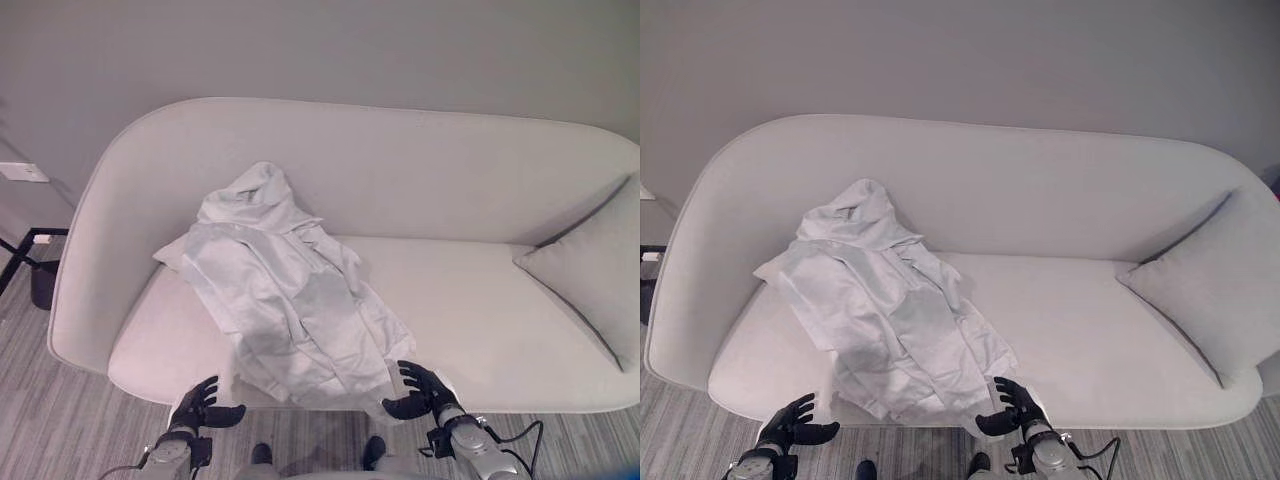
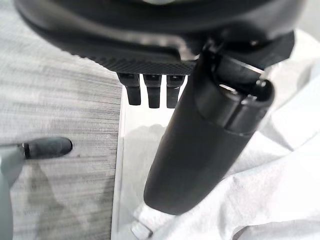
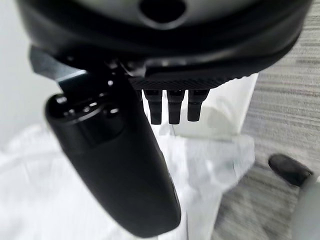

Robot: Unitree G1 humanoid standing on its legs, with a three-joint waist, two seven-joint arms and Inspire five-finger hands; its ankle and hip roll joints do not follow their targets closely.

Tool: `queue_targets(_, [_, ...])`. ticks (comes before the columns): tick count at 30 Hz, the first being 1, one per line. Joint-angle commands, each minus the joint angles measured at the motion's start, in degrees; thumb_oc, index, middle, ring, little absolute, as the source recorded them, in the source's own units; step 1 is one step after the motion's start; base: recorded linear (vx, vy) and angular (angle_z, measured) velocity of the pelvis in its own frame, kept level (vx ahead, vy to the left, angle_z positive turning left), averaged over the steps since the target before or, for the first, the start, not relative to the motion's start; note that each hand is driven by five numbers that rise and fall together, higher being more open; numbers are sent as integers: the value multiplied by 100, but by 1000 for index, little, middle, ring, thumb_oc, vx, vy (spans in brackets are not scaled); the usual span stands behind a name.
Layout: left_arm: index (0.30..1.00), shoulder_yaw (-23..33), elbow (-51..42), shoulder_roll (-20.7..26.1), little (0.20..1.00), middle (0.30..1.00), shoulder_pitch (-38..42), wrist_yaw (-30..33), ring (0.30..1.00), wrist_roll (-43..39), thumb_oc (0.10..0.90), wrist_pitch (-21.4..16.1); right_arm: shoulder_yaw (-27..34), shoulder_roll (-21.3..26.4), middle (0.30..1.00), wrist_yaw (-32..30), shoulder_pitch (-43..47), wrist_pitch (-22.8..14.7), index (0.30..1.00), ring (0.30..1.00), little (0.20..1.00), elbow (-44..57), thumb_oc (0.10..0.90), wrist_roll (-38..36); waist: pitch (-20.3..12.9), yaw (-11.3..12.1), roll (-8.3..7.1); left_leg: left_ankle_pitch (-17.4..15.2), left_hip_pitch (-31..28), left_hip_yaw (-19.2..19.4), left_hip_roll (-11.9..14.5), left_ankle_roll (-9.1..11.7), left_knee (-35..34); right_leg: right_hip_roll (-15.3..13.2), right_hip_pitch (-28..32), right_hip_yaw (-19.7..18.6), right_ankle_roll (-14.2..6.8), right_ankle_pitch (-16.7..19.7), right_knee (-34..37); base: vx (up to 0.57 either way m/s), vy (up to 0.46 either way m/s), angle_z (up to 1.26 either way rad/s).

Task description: Hang the clothes on the sofa on the clothes rack.

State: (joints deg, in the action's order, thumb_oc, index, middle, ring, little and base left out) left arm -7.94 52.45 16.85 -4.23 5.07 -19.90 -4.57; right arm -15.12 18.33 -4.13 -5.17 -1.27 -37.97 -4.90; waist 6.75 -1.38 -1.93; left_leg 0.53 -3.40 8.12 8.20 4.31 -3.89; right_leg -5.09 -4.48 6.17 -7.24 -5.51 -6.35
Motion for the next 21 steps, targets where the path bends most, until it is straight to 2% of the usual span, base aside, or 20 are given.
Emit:
queue_targets(1, [900,-80,-630,19,900,900,337,-54,900,-77,800,-426,234,481,900,-259,-2,-170,900,900,900,80,800,-28,-108,-47,-344,-316,-16,265,-705,-192,-111,231,640,171,298,755,1135,87,-12,72])
queue_targets(3, [900,-66,-720,-20,900,900,267,-65,900,-148,800,-425,270,571,900,-247,-18,-149,900,900,900,234,800,46,-103,-46,-306,-338,-120,258,-751,-236,-111,235,691,58,301,728,1135,98,-16,0])
queue_targets(4, [900,-81,-973,-43,900,900,271,-68,900,-193,800,-398,343,766,900,-266,-25,-116,900,900,900,516,800,219,113,12,-360,-247,81,173,-847,-213,535,136,784,4,345,738,1135,68,-24,-30])
queue_targets(5, [900,-82,-976,-43,900,900,273,-67,900,-193,800,-395,347,767,900,-265,-25,-113,900,900,900,520,800,220,109,3,-358,-283,129,163,-840,-212,610,136,775,14,347,740,1135,-32,10,2])
queue_targets(6, [900,-111,-1187,-123,900,900,357,-22,900,-326,800,-425,489,975,900,-360,57,-109,900,900,900,688,800,295,261,20,-440,-271,718,18,-758,-18,1477,-26,791,85,365,705,1135,-31,29,3])
queue_targets(7, [900,-112,-1187,-125,900,900,359,-22,900,-326,800,-424,492,977,900,-359,56,-106,900,900,900,691,800,296,253,9,-431,-292,752,4,-749,-15,1521,-18,782,98,368,705,1135,-2,68,14])
queue_targets(8, [900,-131,-1245,-139,900,900,373,-25,900,-344,800,-440,564,1027,900,-404,60,-112,900,900,900,758,800,308,253,3,-441,-265,799,37,-612,1,1509,-79,797,110,346,686,1135,83,115,11])
queue_targets(10, [900,-180,-1391,-115,900,900,355,-36,900,-272,800,-455,702,1122,900,-451,59,-130,900,900,900,909,800,373,193,8,-440,-262,673,101,-302,1,997,-202,799,139,266,618,1135,153,176,4])
queue_targets(11, [900,-183,-1427,-102,900,900,348,-30,900,-287,800,-465,731,1157,900,-472,60,-145,900,900,900,961,800,433,144,14,-419,-139,589,72,-145,14,705,-236,776,147,236,587,1135,179,210,-1])
queue_targets(13, [900,-202,-1427,-114,900,900,364,3,900,-317,800,-477,801,1234,900,-526,41,-169,900,900,900,1087,800,518,93,15,-340,284,542,-18,187,114,-15,-267,790,145,181,473,1135,179,257,7])
queue_targets(14, [900,-264,-1382,-134,900,900,415,30,900,-314,800,-491,862,1286,900,-575,51,-179,900,900,900,1110,800,552,84,-17,-294,383,687,-21,338,183,-111,-326,831,221,129,380,1135,182,298,14])
queue_targets(15, [900,-259,-1402,-155,900,900,413,24,900,-308,800,-491,906,1291,900,-569,47,-179,900,900,900,1231,800,559,17,-44,-212,301,721,-4,381,201,-111,-349,885,243,75,341,1135,194,323,17])
queue_targets(16, [900,-294,-1380,-174,900,900,427,9,900,-280,800,-492,956,1293,900,-566,18,-186,900,900,900,1317,800,571,-27,-63,-142,294,734,9,385,256,-111,-374,929,262,33,332,1135,275,455,8])
queue_targets(17, [900,-349,-1388,-174,900,900,485,-21,900,-260,800,-489,1012,1351,900,-583,115,-206,900,900,900,1490,800,643,-102,-124,-91,230,687,83,195,263,-111,-564,954,298,-63,460,1135,206,344,-7])
queue_targets(18, [900,-349,-1387,-174,900,900,486,-21,900,-260,800,-488,1014,1351,900,-582,113,-202,900,900,900,1494,800,644,-98,-124,-97,228,682,85,184,258,-111,-576,958,297,-70,459,1135,225,372,-16])
queue_targets(20, [900,-341,-1500,-133,900,900,465,-132,900,-330,800,-480,1019,1482,900,-508,262,-220,900,900,900,1811,800,826,-97,-81,-130,84,571,162,-47,150,-111,-839,1017,242,-137,680,1135,159,329,-6])
queue_targets(21, [900,-302,-1549,-46,900,900,459,-205,900,-520,800,-473,897,1654,900,-485,674,-206,900,900,900,1925,800,935,13,28,-192,-70,419,351,-207,-39,-111,-1146,824,268,-185,1069,719,105,402,-21])
